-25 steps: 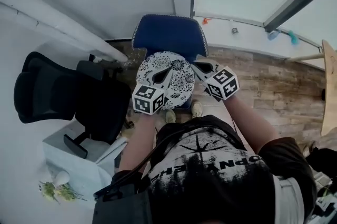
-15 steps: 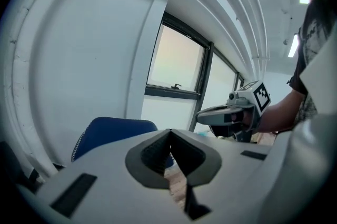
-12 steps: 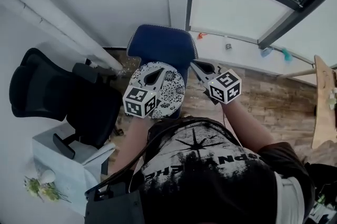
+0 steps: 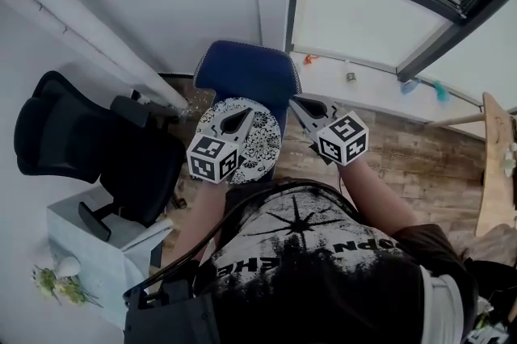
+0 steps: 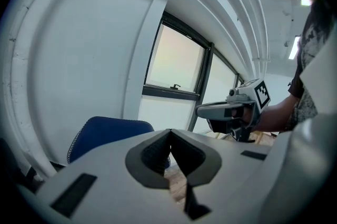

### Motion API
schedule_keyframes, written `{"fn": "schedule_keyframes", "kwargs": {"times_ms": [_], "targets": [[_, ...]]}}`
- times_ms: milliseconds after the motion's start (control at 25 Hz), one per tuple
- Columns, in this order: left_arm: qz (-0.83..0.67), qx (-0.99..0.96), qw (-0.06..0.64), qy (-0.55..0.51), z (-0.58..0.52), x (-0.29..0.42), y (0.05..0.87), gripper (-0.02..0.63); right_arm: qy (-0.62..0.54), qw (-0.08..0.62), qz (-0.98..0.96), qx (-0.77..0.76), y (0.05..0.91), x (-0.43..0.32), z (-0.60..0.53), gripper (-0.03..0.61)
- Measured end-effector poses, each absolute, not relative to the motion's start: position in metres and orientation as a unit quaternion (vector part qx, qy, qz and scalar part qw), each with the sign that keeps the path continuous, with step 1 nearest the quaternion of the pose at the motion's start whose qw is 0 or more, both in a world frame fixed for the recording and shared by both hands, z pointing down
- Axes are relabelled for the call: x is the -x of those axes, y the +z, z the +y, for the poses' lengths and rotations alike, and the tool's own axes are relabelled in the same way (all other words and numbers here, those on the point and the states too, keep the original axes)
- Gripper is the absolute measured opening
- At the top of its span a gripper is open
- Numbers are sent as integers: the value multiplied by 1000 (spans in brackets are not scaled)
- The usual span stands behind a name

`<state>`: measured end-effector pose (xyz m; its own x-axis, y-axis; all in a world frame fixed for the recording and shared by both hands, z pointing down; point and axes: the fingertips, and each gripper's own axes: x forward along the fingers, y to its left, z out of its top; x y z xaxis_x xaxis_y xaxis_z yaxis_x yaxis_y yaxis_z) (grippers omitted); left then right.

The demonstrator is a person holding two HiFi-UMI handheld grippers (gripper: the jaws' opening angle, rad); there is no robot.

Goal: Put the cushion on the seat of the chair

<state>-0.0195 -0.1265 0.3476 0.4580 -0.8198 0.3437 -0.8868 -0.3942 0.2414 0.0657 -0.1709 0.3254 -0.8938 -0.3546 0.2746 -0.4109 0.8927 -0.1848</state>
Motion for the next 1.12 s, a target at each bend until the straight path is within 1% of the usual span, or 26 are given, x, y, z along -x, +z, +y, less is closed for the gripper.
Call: {"fn": "schedule_keyframes", "kwargs": {"times_ms": [360,1120], "targets": [[-523,-826,193,86,-123,15,346,14,123,127,-965,-194,334,-70,-168,18],[-520,-824,207,86,-123,13,354,14,119,151,-964,-186,345,-66,-160,18]]}}
